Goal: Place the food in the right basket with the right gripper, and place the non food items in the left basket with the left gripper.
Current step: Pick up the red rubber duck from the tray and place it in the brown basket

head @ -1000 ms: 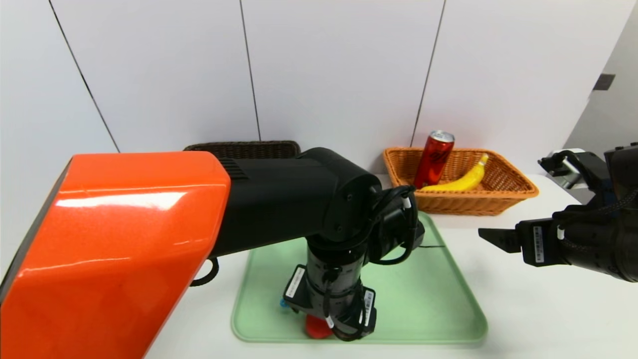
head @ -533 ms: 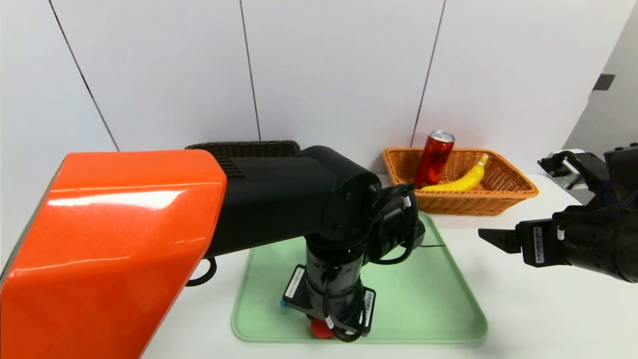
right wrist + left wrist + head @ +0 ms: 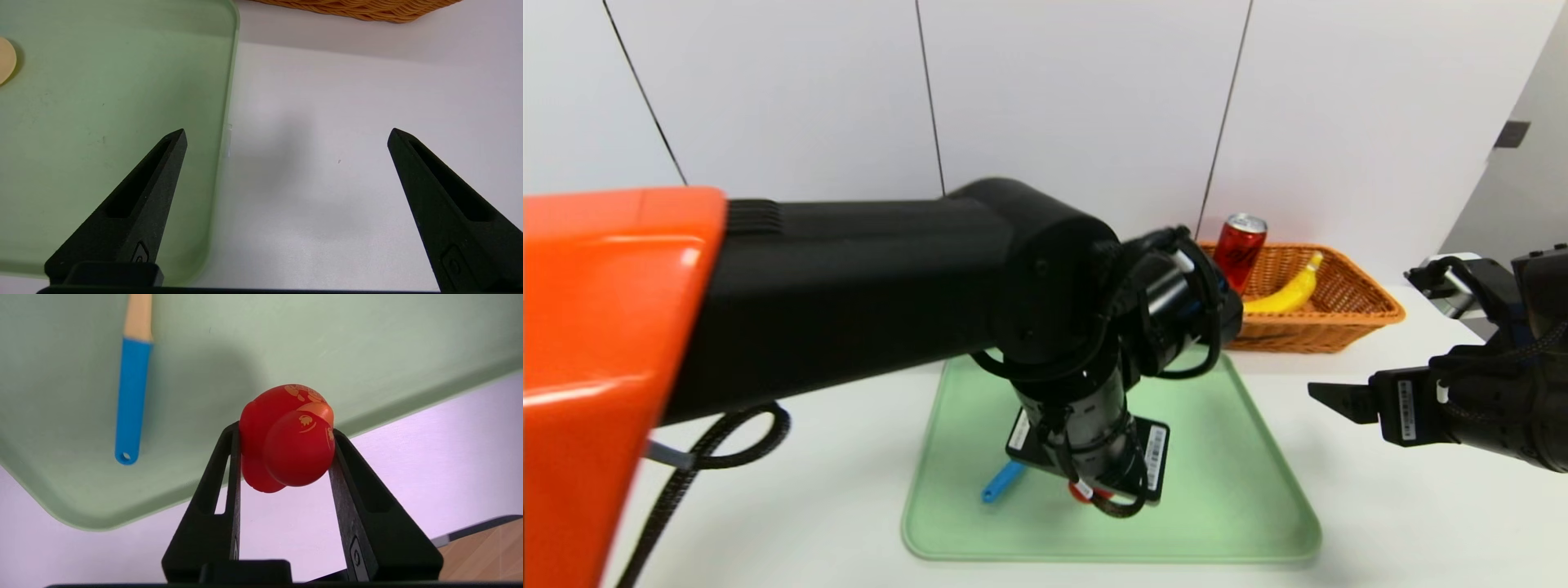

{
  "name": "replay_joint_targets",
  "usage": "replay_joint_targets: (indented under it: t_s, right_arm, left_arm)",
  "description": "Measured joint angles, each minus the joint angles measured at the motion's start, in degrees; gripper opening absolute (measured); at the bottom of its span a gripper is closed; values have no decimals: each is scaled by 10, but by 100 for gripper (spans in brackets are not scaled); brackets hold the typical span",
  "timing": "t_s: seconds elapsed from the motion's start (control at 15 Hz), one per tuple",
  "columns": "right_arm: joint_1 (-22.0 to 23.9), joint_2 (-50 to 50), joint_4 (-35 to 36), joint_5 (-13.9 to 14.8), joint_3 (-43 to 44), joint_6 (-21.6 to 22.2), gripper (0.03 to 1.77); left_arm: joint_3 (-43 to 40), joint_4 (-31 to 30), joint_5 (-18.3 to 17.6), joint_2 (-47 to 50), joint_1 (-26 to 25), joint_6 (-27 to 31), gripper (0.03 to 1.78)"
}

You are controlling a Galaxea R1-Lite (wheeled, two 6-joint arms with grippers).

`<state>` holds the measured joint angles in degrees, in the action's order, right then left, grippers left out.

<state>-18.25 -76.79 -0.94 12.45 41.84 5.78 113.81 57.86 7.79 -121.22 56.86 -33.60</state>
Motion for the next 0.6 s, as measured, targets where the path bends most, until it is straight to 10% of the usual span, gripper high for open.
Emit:
replay_joint_targets:
  t_s: [0.6]
  right_arm:
    - [0,-9,19,1,-2,0,169]
  left_arm:
    - [0,-252,85,90,-251,93,63]
